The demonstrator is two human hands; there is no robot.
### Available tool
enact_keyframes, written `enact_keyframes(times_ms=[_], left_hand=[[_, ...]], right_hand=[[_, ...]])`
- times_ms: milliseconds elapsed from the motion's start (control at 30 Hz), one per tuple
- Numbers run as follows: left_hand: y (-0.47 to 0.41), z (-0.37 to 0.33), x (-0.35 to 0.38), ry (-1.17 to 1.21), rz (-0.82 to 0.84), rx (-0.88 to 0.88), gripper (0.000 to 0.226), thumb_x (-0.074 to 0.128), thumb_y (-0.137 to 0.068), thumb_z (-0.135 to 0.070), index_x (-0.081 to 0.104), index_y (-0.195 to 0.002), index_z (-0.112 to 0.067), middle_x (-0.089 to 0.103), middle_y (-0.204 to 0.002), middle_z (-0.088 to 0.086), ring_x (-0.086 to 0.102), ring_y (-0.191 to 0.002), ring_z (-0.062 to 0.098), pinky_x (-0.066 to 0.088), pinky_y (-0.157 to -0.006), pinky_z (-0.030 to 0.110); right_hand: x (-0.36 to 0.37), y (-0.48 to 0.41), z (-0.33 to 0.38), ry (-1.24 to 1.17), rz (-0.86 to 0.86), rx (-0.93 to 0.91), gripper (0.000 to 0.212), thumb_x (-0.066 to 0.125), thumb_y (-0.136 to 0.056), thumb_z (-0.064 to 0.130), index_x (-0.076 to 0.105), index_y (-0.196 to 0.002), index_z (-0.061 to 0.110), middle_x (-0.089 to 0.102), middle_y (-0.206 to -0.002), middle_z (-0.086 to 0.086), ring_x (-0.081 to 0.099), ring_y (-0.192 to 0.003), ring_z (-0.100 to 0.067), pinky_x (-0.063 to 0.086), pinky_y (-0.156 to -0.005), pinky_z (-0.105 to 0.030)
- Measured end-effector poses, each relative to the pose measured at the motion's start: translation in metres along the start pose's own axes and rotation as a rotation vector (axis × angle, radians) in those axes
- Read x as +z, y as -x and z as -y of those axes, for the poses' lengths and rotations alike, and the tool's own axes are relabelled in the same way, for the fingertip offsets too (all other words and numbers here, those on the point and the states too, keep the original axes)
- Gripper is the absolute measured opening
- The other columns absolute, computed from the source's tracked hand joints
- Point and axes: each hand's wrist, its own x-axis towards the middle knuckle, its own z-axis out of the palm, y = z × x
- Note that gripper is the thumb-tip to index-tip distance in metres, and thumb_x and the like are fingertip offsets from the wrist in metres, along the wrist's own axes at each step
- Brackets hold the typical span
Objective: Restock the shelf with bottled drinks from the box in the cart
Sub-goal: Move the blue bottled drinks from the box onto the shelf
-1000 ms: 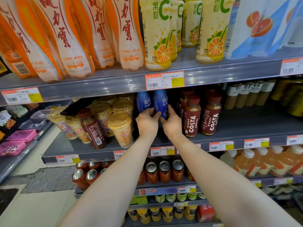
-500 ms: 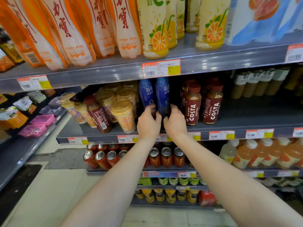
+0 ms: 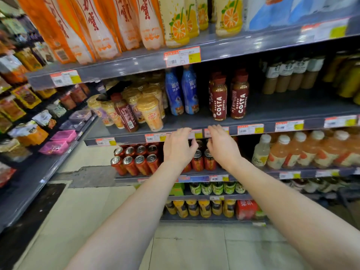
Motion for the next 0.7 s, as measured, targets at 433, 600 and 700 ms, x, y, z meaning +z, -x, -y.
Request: enact_keyframes(times_ms=[433, 600, 700], left_hand=[[0.178, -0.096, 0.012, 0.069, 0.341, 0.166, 0.047, 0.057, -0.095, -0.043, 0.058, -0.134, -0.017, 0.068, -0.124, 0.007, 0.063, -0.114, 0.031, 0.047, -0.098, 0.041], [0.217, -0.154, 0.029, 0.068, 0.434, 0.255, 0.046, 0.057, -0.094, -0.043, 0.058, -0.131, -0.016, 0.067, -0.124, 0.008, 0.061, -0.117, 0.032, 0.046, -0.099, 0.041], [0.231, -0.198, 0.041, 0.029, 0.469, 0.334, 0.044, 0.056, -0.094, -0.045, 0.058, -0.127, -0.016, 0.067, -0.120, 0.008, 0.063, -0.112, 0.031, 0.047, -0.095, 0.041]], right_hand=[[-0.068, 0.235, -0.045, 0.268, 0.263, 0.412, 0.023, 0.057, -0.093, 0.017, 0.062, -0.115, 0.013, 0.061, -0.116, -0.005, 0.062, -0.108, -0.028, 0.050, -0.076, -0.036], [-0.106, 0.308, -0.088, 0.267, 0.283, 0.561, 0.029, 0.059, -0.092, 0.023, 0.061, -0.121, 0.020, 0.065, -0.117, -0.004, 0.065, -0.103, -0.027, 0.056, -0.074, -0.038], [-0.131, 0.344, -0.120, 0.257, 0.296, 0.646, 0.044, 0.060, -0.094, 0.023, 0.055, -0.137, 0.016, 0.060, -0.133, -0.008, 0.056, -0.127, -0.027, 0.056, -0.091, -0.042]])
